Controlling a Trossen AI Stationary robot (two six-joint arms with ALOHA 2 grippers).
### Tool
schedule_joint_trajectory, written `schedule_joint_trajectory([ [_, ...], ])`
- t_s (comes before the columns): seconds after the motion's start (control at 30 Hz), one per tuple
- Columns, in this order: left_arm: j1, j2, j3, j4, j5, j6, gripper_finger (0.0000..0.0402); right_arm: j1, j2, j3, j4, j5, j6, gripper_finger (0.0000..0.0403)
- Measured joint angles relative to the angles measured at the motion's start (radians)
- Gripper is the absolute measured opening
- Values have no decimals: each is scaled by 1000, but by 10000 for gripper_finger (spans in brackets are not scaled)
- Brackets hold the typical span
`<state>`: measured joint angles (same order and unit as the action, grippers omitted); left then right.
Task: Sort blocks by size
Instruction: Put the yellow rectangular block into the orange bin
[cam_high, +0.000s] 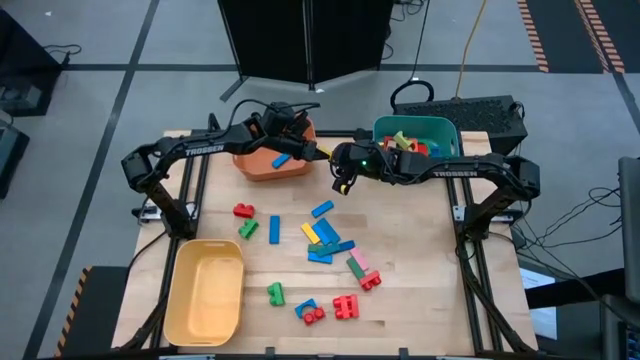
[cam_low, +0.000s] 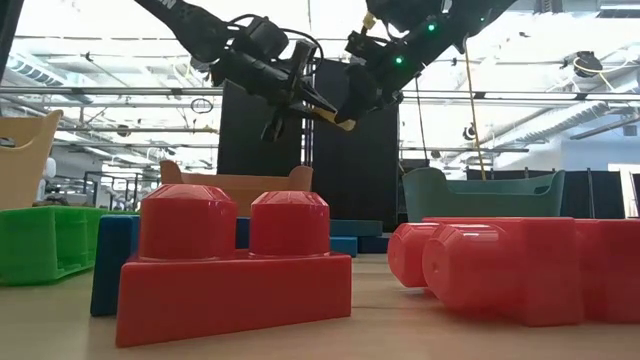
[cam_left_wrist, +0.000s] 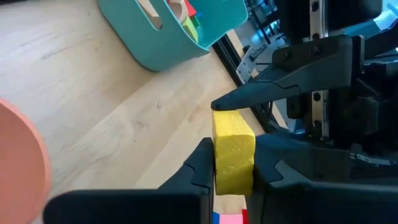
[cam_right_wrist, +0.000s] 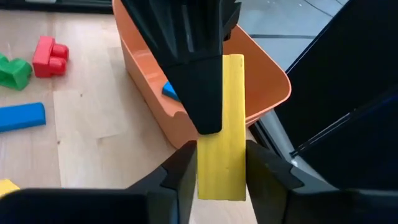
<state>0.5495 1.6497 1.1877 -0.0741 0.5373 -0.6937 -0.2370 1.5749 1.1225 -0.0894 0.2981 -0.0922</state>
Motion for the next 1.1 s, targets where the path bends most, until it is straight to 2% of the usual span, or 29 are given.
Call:
schedule_joint_trajectory([
  [0.27, 60, 0, 0, 0, -25, -1, 33, -20, 0, 0, -75, -11, 117, 185],
  [0.4, 98, 0, 0, -40, -33, 24, 32, -16, 1, -1, -141, -37, 126, 203],
  [0.6, 148, 0, 0, -183, -35, 109, 38, -15, 20, -2, -175, -202, 81, 205],
  [0.77, 174, 0, 0, -353, -100, 212, 41, -15, 73, -2, -165, -300, 9, 196],
  [0.9, 187, 0, 0, -426, -157, 278, 43, -8, 129, -2, -154, -328, -14, 195],
  [1.1, 196, 0, 0, -518, -344, 358, 44, 18, 203, -2, -72, -418, -87, 196],
])
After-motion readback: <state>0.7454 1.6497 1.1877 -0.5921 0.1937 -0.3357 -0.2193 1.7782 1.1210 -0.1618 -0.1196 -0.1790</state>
